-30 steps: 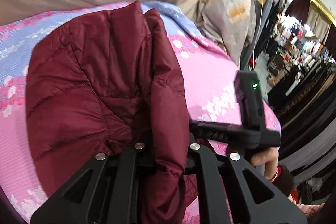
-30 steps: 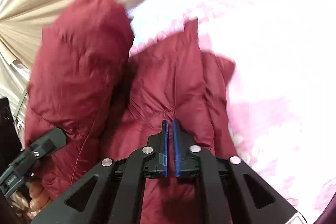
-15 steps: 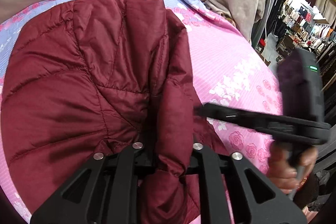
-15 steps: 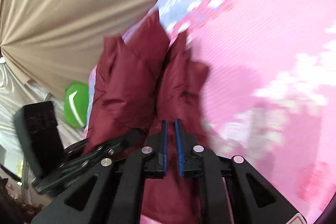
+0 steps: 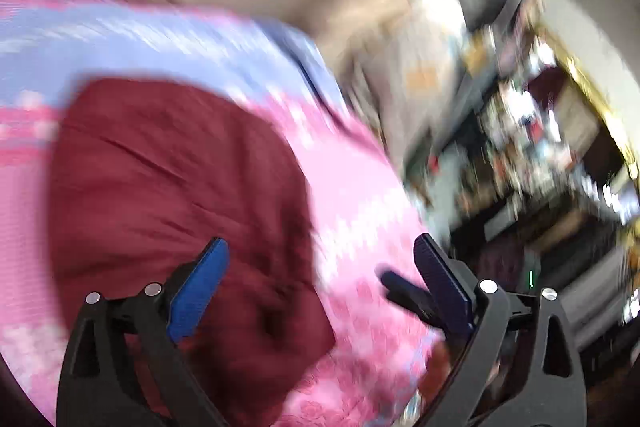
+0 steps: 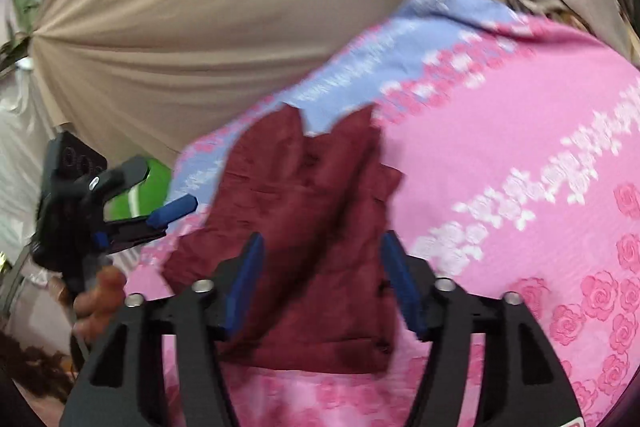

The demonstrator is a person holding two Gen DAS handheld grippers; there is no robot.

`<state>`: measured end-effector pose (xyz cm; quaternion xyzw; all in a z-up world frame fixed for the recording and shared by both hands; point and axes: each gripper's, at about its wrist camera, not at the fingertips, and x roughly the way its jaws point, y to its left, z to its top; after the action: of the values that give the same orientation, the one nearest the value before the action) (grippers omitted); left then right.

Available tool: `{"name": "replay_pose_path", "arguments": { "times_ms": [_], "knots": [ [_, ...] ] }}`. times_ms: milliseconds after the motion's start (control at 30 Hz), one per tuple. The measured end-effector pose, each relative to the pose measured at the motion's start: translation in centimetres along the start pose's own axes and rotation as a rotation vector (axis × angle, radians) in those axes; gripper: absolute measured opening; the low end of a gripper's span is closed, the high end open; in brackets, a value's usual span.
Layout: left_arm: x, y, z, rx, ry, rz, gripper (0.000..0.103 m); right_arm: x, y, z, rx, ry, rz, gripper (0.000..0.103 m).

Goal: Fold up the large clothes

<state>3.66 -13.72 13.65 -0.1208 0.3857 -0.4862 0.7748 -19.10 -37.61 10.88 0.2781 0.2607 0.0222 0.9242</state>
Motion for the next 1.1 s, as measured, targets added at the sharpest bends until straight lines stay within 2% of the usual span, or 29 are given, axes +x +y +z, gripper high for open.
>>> {"name": "replay_pose_path", "arguments": {
  "times_ms": [67,133,200,233,300,333,367,400,467,600,700,733,867,933,1000,1067,1100],
  "knots": [
    [-3.7,1.6,0.1,-0.015,-0.1,0.127,0.091,0.3,2.9,-0.1,-0.056,-0.009,0.065,0.075],
    [-5.8,3.2,-0.9,-0.019,-0.136,0.284,0.091,1.3,5.0,-0.5,-0.108,0.007,0.086,0.079],
    [-6.1,4.0,-2.2,-0.015,-0.123,0.384,0.091,2.9,7.3,-1.2,-0.181,0.033,0.067,0.079],
    [-5.6,4.4,-3.4,0.001,-0.094,0.451,0.091,3.8,8.1,-1.6,-0.205,0.05,0.058,0.079],
    [-4.0,4.5,-4.9,0.031,-0.035,0.526,0.086,5.5,9.4,-2.4,-0.248,0.083,0.025,0.079],
    [-3.1,4.5,-5.7,0.047,-0.003,0.539,0.083,6.1,9.9,-2.7,-0.268,0.087,0.003,0.067],
    [-2.8,4.7,-6.4,0.052,0.017,0.545,0.082,6.7,10.2,-3.0,-0.295,0.081,-0.044,0.049],
    [-1.9,4.8,-6.9,0.054,0.043,0.551,0.079,7.6,10.0,-3.2,-0.314,0.096,-0.111,0.008],
    [-0.6,4.9,-7.5,0.053,0.079,0.544,0.076,8.1,7.8,-2.9,-0.229,0.113,-0.159,0.006],
    [1.1,3.9,-8.3,0.092,0.105,0.517,0.077,4.6,3.3,-3.8,-0.069,0.073,-0.159,0.005],
    [3.3,3.5,-9.0,0.13,0.153,0.53,0.079,6.0,-1.4,-6.7,0.104,0.182,-0.161,0.005],
    [4.1,3.3,-9.3,0.15,0.162,0.548,0.079,6.4,-2.1,-7.4,0.126,0.197,-0.153,0.005],
    [5.3,2.7,-9.9,0.199,0.164,0.614,0.08,7.0,-2.3,-7.8,0.102,0.216,-0.175,0.004],
    [5.1,2.8,-9.7,0.182,0.165,0.607,0.08,5.9,-2.0,-6.9,0.099,0.221,-0.179,0.011],
    [5.0,2.9,-9.5,0.172,0.163,0.605,0.08,4.0,-1.4,-5.2,0.1,0.164,-0.183,0.02],
    [5.0,2.8,-9.6,0.173,0.158,0.608,0.081,1.7,-0.5,-2.6,0.067,0.053,-0.197,0.021],
    [5.0,2.7,-9.8,0.174,0.156,0.61,0.082,1.3,0.0,-1.5,0.046,0.021,-0.184,0.027]
  ]
}}
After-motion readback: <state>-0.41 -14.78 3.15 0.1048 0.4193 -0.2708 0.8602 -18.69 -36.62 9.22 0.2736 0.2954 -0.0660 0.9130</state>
